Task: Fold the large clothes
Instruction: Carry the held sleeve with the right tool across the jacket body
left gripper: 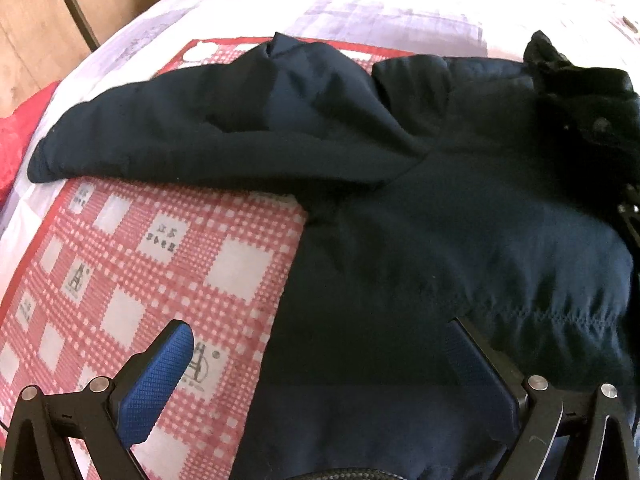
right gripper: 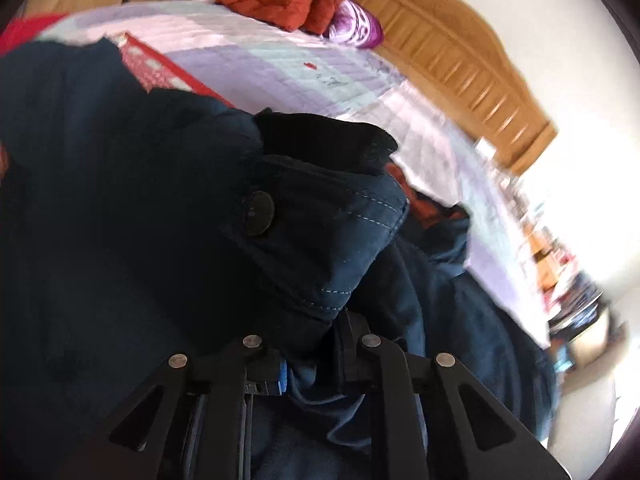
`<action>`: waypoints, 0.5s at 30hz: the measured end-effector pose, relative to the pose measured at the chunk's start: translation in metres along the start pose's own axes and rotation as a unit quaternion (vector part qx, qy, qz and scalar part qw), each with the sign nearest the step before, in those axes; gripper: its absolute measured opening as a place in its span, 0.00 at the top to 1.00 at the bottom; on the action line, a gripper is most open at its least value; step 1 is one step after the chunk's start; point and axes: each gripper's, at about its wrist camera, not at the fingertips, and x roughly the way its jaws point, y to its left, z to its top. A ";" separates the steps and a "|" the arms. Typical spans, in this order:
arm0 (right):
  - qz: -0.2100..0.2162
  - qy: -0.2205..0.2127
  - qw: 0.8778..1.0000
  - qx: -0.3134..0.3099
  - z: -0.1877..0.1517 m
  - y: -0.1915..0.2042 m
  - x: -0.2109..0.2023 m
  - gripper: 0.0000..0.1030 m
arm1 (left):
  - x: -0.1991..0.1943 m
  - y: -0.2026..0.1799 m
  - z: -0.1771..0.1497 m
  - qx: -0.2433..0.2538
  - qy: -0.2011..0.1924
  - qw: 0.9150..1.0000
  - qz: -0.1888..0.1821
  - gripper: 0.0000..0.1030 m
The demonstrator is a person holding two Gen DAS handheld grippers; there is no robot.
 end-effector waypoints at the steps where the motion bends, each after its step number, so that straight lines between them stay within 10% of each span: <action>1: -0.015 0.000 1.000 -0.014 -0.004 0.002 0.002 0.83 | 0.000 -0.001 0.000 0.003 0.000 1.000 0.000 0.00; 10: 0.035 -0.009 0.999 0.022 -0.028 -0.028 -0.003 0.79 | -0.003 -0.014 0.008 0.002 -0.010 1.000 -0.005 0.00; 15: 0.132 -0.019 0.991 0.030 -0.025 -0.008 -0.016 0.43 | -0.006 -0.025 0.018 0.009 -0.017 1.000 -0.005 0.00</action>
